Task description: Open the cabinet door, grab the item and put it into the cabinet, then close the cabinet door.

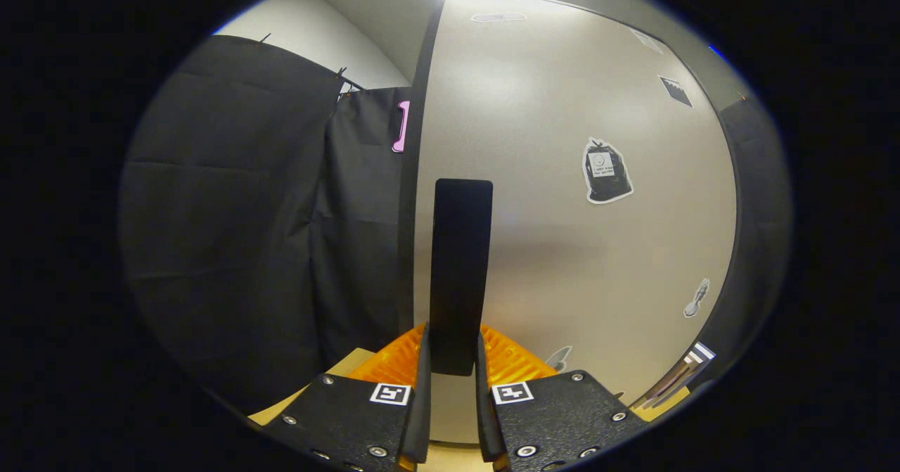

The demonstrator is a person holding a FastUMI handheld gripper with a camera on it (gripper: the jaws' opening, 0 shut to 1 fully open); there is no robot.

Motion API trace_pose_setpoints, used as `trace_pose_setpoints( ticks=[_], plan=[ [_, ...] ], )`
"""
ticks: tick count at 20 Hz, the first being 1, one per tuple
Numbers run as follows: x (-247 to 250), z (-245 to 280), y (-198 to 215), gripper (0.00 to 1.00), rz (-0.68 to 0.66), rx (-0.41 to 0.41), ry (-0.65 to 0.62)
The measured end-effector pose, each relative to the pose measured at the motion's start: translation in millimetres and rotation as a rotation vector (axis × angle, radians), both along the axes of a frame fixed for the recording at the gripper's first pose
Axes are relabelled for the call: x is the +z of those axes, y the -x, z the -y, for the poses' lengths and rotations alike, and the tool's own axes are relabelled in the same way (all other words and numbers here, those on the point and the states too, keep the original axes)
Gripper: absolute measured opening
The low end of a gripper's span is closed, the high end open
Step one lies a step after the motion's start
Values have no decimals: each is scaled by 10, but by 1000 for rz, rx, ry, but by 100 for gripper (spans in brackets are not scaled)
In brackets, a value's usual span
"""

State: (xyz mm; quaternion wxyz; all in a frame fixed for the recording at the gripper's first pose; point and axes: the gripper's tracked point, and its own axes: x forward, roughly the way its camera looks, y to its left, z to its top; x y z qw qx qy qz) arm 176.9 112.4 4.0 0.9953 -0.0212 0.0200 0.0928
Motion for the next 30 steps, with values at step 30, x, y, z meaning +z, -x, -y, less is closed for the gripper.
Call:
trace_pose_setpoints(
  ticks=[30],
  plan=[
    [-24,888,1597,28,-59,344,-19]
  ],
)
